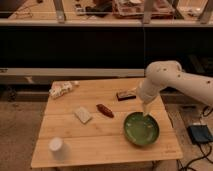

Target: Move the arm in a circular motion

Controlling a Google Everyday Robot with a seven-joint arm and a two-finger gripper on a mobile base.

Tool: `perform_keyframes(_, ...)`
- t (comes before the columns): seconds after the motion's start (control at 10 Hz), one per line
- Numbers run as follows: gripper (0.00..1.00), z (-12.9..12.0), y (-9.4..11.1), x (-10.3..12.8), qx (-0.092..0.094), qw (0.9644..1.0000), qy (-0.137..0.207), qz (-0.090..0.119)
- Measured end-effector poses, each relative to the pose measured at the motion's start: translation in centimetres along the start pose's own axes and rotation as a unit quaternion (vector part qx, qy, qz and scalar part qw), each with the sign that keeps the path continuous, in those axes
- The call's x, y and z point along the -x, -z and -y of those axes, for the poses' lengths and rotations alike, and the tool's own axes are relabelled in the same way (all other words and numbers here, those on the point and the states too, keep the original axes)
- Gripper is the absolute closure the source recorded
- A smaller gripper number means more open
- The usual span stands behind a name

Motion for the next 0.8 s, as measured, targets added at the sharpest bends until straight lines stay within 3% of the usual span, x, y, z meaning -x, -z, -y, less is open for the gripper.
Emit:
perform_keyframes(0.2, 0.2, 0.3, 0.0, 7.1, 0.003, 0.9981, 0.057, 0.021)
perform_keyframes(0.3, 0.2, 1.2, -0.1, 11.1, 0.001, 0.9948, 0.094, 0.041)
perform_keyframes(0.4, 0.2, 2.4, 0.0, 15.3, -0.004, 0.9891, 0.132, 0.065)
perform_keyframes(0.5, 0.2, 3.9, 0.1, 19.0, -0.01, 0.9815, 0.168, 0.091)
perform_keyframes(0.6, 0.2, 5.8, 0.3, 22.6, -0.016, 0.9714, 0.205, 0.119)
perform_keyframes(0.8, 0.2, 10.2, 0.2, 26.9, -0.026, 0.9518, 0.255, 0.169)
